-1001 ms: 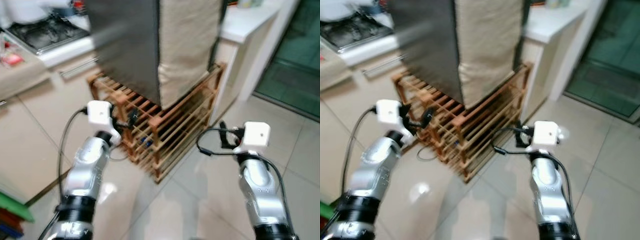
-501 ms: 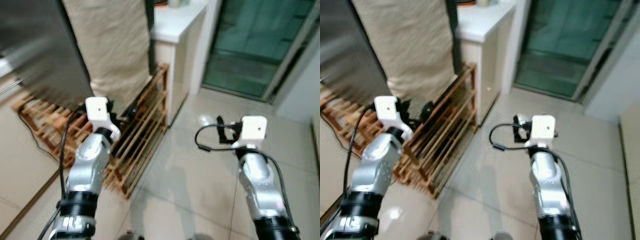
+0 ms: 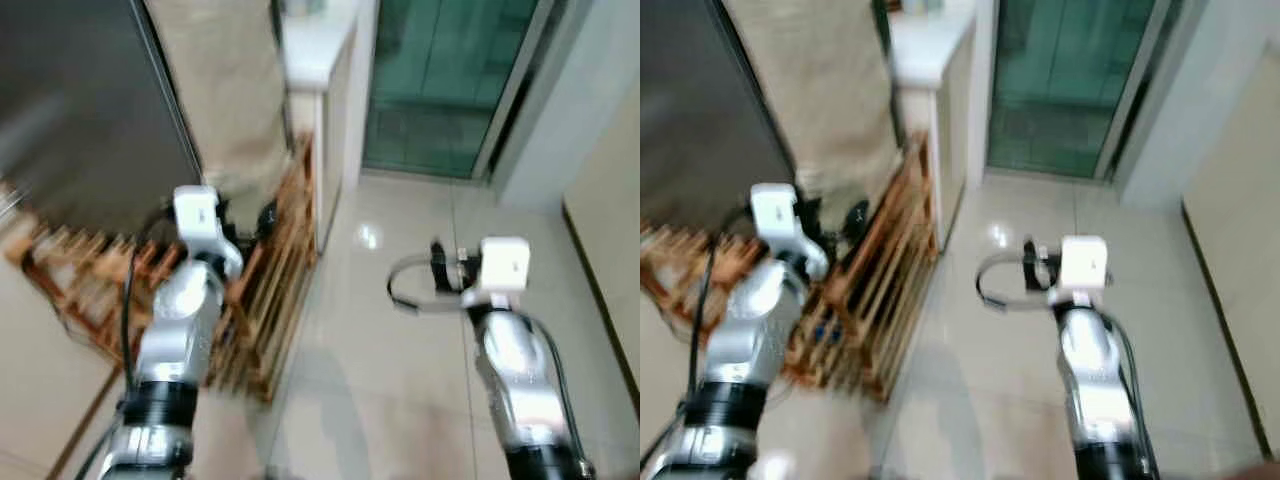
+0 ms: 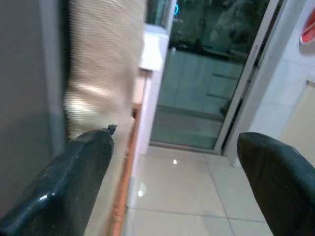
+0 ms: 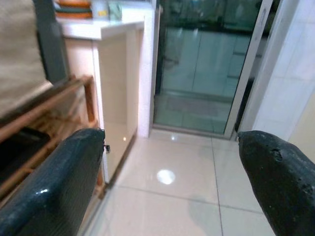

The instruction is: Restocking fridge

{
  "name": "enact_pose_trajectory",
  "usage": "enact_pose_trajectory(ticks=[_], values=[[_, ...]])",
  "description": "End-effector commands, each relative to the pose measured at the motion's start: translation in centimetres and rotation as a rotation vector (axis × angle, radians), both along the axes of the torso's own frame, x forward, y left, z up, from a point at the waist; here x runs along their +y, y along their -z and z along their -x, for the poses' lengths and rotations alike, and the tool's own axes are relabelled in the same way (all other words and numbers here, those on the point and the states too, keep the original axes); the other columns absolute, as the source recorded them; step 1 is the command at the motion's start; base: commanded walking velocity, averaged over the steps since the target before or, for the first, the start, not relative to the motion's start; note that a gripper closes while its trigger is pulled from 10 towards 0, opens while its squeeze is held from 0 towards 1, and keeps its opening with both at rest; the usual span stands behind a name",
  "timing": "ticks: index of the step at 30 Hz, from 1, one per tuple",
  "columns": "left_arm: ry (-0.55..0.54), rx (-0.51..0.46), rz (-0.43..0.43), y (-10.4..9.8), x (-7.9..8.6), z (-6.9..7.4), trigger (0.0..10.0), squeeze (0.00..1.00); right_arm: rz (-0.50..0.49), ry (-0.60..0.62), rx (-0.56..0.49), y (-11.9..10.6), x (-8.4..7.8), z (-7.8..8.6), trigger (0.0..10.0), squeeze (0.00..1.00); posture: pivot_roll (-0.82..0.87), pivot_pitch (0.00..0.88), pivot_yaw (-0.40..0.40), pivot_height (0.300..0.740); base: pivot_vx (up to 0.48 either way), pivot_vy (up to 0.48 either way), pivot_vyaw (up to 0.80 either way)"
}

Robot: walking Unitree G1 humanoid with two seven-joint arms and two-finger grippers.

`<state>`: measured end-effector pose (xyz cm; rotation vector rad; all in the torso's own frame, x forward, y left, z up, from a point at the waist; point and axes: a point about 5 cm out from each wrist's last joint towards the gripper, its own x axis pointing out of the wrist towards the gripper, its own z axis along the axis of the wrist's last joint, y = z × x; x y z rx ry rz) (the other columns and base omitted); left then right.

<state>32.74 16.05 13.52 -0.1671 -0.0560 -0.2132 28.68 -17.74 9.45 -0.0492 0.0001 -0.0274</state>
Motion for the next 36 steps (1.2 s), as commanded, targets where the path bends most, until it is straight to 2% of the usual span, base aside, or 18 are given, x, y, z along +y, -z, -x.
enact_pose_trajectory(ticks=[1, 5, 13, 15, 18, 24, 28, 31, 32, 33, 34, 35, 36], values=[[-0.025, -0.026, -0.003, -0.8, 0.2, -0.1, 10.0, 0.0, 0.002, -0.003, -0.03, -0.7, 0.0, -0.2, 10.0, 0.0, -0.07, 0.0, 0.044, 0.74, 0.0, 0.0, 0.0], [-0.047, -0.055, -0.033, -1.9, 0.0, -0.5, 10.0, 0.0, 0.007, 0.006, -0.04, -1.1, -0.2, -0.4, 10.0, 0.0, -0.07, 0.0, 0.046, 0.74, 0.0, 0.0, 0.0], [-0.042, -0.098, -0.02, -3.8, -0.9, -1.6, 10.0, 0.0, 0.009, 0.038, -0.112, -3.1, -0.7, -0.8, 10.0, 0.0, -0.07, 0.0, 0.058, 0.74, 0.0, 0.0, 0.0], [-0.059, -0.088, -0.008, -4.2, -1.2, -2.6, 10.0, 0.0, 0.01, 0.041, -0.121, -3.4, -0.8, -1.1, 10.0, 0.0, -0.08, 0.0, 0.064, 0.74, 0.0, 0.0, 0.0], [-0.119, -0.036, 0.059, -4.2, -1.1, -3.9, 10.0, 0.0, 0.003, 0.047, -0.119, -3.3, -0.8, -1.1, 10.0, 0.0, -0.07, 0.0, 0.069, 0.74, 0.0, 0.0, 0.0], [-0.174, -0.027, 0.059, -5.4, -1.2, -5.8, 10.0, 0.0, -0.008, 0.054, -0.094, -2.5, -0.4, -0.1, 10.0, 0.0, -0.09, 0.0, 0.09, 0.74, 0.0, 0.0, 0.0], [-0.16, -0.034, 0.022, -5.5, -0.6, -6.0, 10.0, 0.0, -0.011, 0.054, -0.091, -2.4, -0.2, 0.7, 10.0, 0.0, -0.12, 0.0, 0.113, 0.74, 0.0, 0.0, 0.0], [-0.097, -0.039, 0.01, -4.7, 0.3, -4.7, 10.0, 0.0, -0.009, 0.057, -0.098, -3.0, -0.1, 1.6, 10.0, 0.0, -0.12, 0.0, 0.118, 0.74, 0.0, 0.0, 0.0], [-0.097, -0.039, 0.01, -4.7, 0.3, -4.7, 10.0, 0.0, -0.009, 0.057, -0.098, -3.0, -0.1, 1.6, 10.0, 0.0, -0.12, 0.0, 0.118, 0.74, 0.0, 0.0, 0.0], [-0.018, -0.061, -0.038, -3.2, 1.5, -1.3, 10.0, 0.0, 0.02, 0.064, -0.134, -3.8, -0.2, 4.0, 10.0, 0.0, -0.1, 0.0, 0.112, 0.74, 0.0, 0.0, 0.0], [0.007, -0.081, -0.062, -2.7, 2.0, 0.9, 10.0, 0.0, 0.036, 0.061, -0.126, -3.6, -0.3, 5.5, 10.0, 0.0, -0.1, 0.0, 0.105, 0.74, 0.0, 0.0, 0.0], [0.007, -0.081, -0.062, -2.7, 2.0, 0.9, 10.0, 0.0, 0.036, 0.061, -0.126, -3.6, -0.3, 5.5, 10.0, 0.0, -0.1, 0.0, 0.105, 0.74, 0.0, 0.0, 0.0], [-0.03, -0.124, -0.107, -2.6, 3.0, 4.1, 10.0, 0.0, 0.029, 0.093, -0.102, -3.1, -0.9, 7.7, 10.0, 0.0, -0.09, 0.0, 0.086, 0.74, 0.0, 0.0, 0.0]])
